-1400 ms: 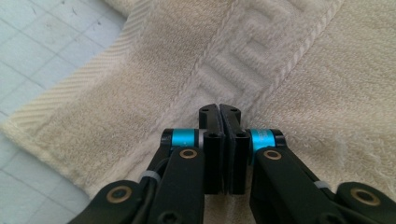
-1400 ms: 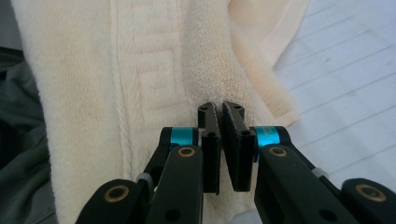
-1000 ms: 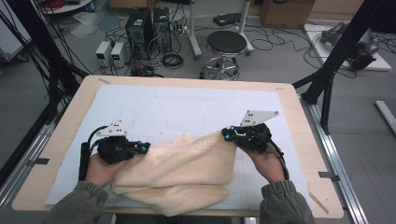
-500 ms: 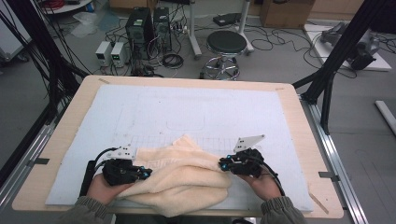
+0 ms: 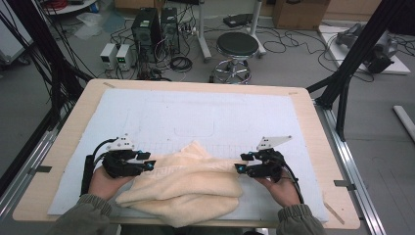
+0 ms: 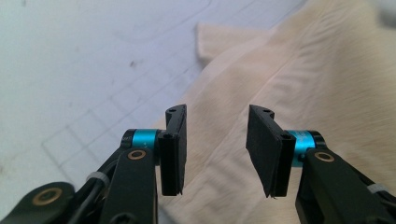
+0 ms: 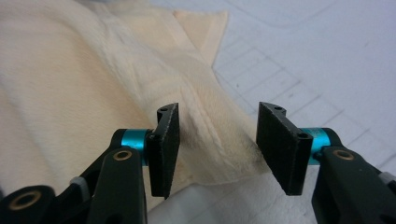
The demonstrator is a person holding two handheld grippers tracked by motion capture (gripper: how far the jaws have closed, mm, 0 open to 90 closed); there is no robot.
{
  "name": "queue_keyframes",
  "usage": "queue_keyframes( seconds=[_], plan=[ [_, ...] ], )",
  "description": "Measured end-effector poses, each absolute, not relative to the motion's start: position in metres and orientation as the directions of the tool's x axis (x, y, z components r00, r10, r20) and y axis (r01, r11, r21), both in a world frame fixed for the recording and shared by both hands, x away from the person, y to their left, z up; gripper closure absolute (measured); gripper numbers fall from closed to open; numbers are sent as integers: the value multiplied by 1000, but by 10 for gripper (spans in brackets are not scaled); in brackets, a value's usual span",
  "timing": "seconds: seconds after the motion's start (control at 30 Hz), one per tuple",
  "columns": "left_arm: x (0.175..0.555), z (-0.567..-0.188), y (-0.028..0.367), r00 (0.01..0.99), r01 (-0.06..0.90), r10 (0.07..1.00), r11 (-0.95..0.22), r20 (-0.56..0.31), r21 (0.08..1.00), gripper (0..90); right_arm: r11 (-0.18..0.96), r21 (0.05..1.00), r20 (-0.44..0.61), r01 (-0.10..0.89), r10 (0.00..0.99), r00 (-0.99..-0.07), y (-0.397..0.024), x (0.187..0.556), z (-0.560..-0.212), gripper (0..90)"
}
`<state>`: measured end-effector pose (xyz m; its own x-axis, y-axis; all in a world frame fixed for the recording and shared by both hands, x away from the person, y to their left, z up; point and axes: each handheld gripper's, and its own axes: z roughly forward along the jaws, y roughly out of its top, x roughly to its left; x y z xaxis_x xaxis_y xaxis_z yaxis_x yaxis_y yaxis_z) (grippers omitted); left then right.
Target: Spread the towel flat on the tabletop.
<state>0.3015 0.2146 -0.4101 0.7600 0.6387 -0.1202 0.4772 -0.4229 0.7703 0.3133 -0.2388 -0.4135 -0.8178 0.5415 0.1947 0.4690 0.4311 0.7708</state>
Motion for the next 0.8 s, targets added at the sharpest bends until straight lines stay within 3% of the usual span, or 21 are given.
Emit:
queue_keyframes(
  seconds=[0.13,0.3,0.4,0.5,0.6,0.8],
  plan=[
    [305,-428,213,756,521,646,-498,-103,693,525,451,736,224,504,541,-811,-231,318,-431,495],
    [302,-435,215,765,498,638,-496,-92,711,535,469,736,225,488,510,-830,-223,318,-436,690],
    [299,-436,212,760,471,649,-517,-31,715,630,485,736,214,472,495,-842,-221,316,-435,792],
    [298,-435,209,753,475,658,-515,-26,714,697,499,743,184,446,488,-853,-220,317,-432,817],
    [297,-434,207,759,469,650,-526,-20,709,831,488,754,170,440,502,-848,-221,317,-425,823],
    [295,-422,214,738,460,674,-469,-31,754,861,475,778,138,410,508,-850,-223,318,-408,828]
  ],
)
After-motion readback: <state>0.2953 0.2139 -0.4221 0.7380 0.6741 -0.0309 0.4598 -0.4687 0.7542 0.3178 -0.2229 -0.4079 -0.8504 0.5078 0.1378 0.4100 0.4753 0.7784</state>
